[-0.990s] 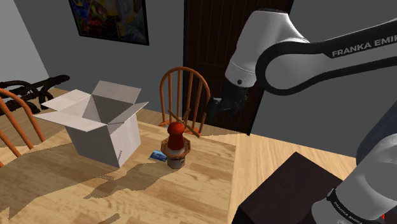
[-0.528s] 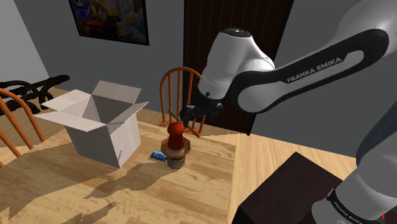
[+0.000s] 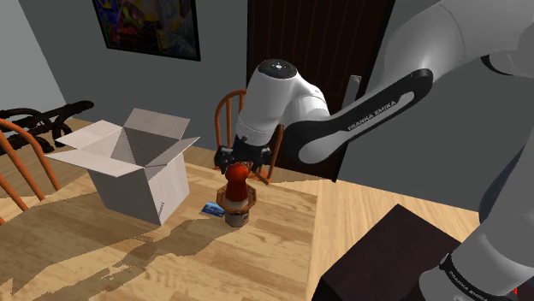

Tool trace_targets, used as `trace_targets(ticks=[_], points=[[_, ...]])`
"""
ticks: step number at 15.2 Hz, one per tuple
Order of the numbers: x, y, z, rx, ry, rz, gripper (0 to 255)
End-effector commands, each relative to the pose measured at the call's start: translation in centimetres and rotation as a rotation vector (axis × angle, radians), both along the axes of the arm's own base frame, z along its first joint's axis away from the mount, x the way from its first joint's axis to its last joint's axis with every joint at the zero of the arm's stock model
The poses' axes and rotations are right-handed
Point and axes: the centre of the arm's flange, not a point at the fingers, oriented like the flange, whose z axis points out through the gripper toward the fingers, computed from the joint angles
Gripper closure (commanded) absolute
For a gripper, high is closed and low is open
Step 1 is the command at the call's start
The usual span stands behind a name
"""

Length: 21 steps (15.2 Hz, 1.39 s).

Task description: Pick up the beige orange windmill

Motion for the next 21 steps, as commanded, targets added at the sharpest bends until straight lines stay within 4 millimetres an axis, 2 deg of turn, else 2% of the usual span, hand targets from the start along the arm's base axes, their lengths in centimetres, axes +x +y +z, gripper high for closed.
trace_targets(ticks=[1, 5, 7, 8, 17, 21], points=[[0.2, 0.2, -1.0, 0.0, -0.004, -0.003, 0], [0.2, 0.2, -3.4, 0.0, -0.004, -0.003, 0], [0.2, 0.2, -3.4, 0.0, -0.004, -0.003, 0], [0.2, 0.2, -3.4, 0.0, -0.004, -0.003, 255], [0.2, 0.2, -3.4, 0.0, -0.004, -0.003, 255], [0.2, 0.2, -1.3, 0.0, -0.004, -0.003, 255]])
